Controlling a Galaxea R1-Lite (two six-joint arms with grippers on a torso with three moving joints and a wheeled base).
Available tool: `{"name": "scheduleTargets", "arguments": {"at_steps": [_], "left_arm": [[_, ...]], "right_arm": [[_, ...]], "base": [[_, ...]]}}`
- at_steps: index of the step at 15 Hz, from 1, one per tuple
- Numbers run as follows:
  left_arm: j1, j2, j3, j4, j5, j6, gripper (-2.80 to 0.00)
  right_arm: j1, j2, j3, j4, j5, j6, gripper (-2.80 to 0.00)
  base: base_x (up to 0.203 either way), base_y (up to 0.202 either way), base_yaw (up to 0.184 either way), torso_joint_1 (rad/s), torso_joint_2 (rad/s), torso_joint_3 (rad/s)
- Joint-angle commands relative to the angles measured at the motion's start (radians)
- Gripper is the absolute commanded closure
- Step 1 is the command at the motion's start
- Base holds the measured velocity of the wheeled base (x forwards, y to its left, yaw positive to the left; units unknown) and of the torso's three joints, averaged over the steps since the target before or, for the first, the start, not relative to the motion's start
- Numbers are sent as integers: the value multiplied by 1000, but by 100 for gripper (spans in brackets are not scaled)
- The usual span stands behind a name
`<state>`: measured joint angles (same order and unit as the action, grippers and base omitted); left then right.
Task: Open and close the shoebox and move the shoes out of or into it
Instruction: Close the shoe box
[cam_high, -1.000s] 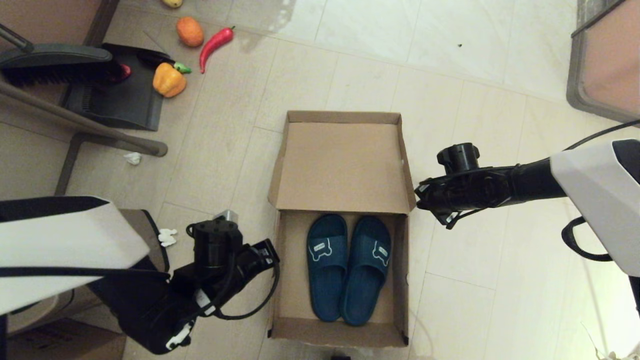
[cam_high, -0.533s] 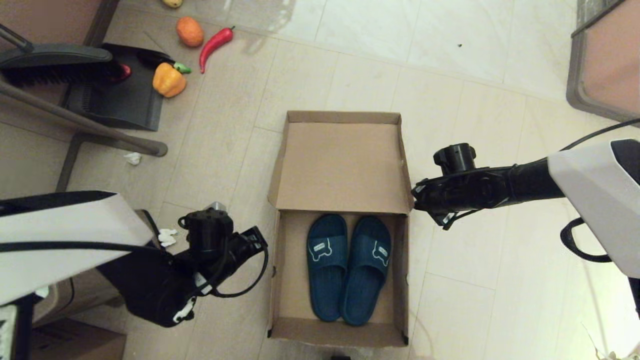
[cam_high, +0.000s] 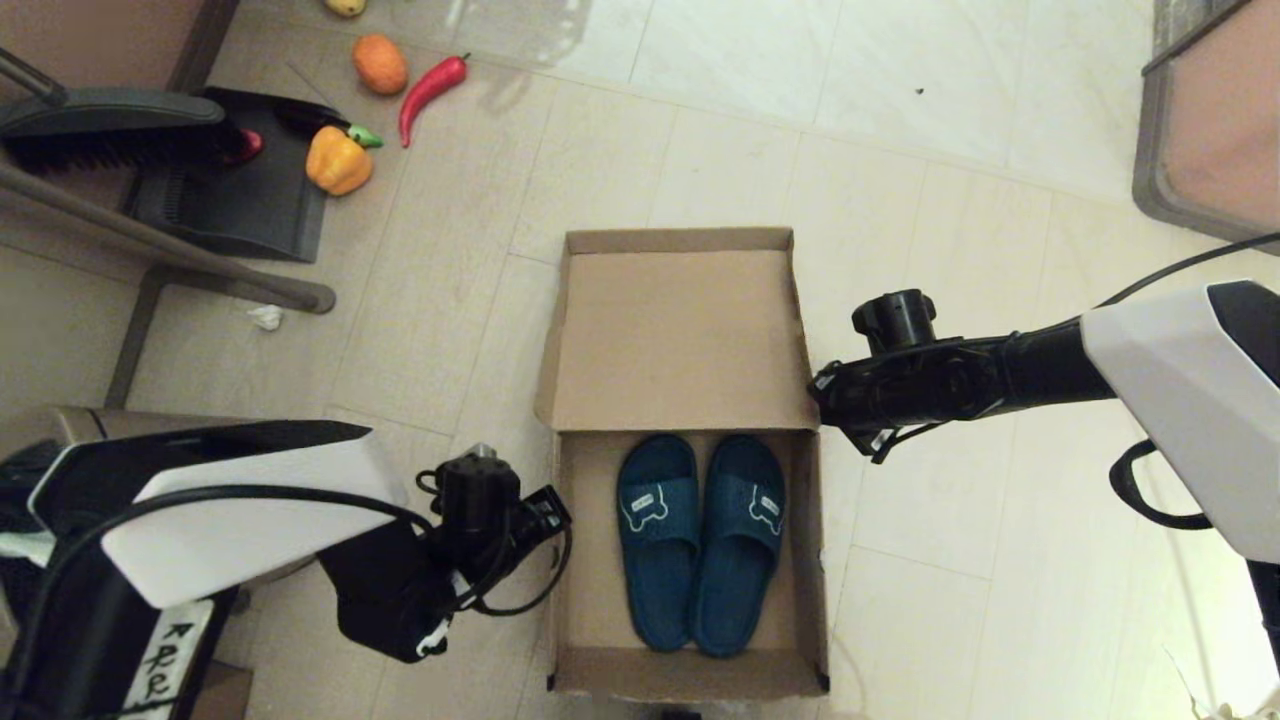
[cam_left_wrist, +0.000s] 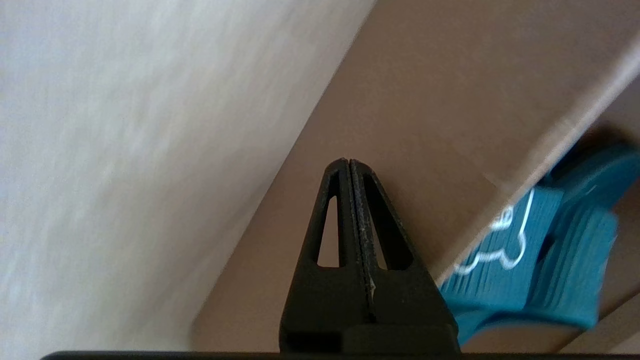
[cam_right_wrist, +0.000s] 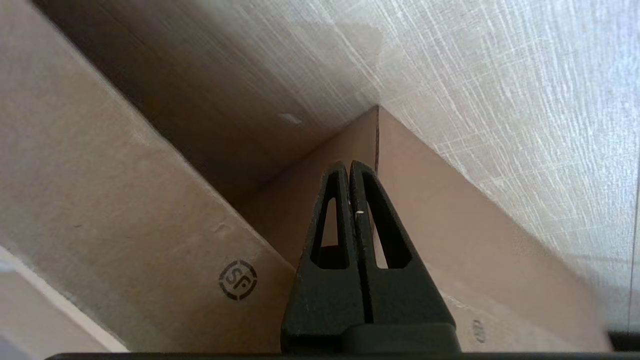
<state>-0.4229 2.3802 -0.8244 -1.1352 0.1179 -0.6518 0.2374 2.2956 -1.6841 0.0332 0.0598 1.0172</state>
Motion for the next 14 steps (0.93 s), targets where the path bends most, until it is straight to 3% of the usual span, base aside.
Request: {"name": "scheduleTargets", "arguments": {"at_steps": [1, 5, 8, 11, 14], "left_arm": [[-19, 1, 62, -34, 17, -15, 0], [-28, -34, 249, -182, 51, -29, 0], [-1, -73, 296, -226, 54, -23, 0], [47, -103, 233, -217, 33, 11, 0], [87, -105, 85, -132, -19, 18, 0]], "right_arm": [[3, 8, -1, 1, 2, 4, 0], [4, -18, 61, 4, 1, 4, 0], [1, -79, 165, 1, -1, 4, 0], [-47, -111, 182, -6, 11, -10, 0], [-94, -112, 150, -6, 118, -69, 0]], "base": [[0, 0, 0, 0, 0, 0], [0, 0, 0, 0, 0, 0], [0, 0, 0, 0, 0, 0], [0, 0, 0, 0, 0, 0], [0, 0, 0, 0, 0, 0]]}}
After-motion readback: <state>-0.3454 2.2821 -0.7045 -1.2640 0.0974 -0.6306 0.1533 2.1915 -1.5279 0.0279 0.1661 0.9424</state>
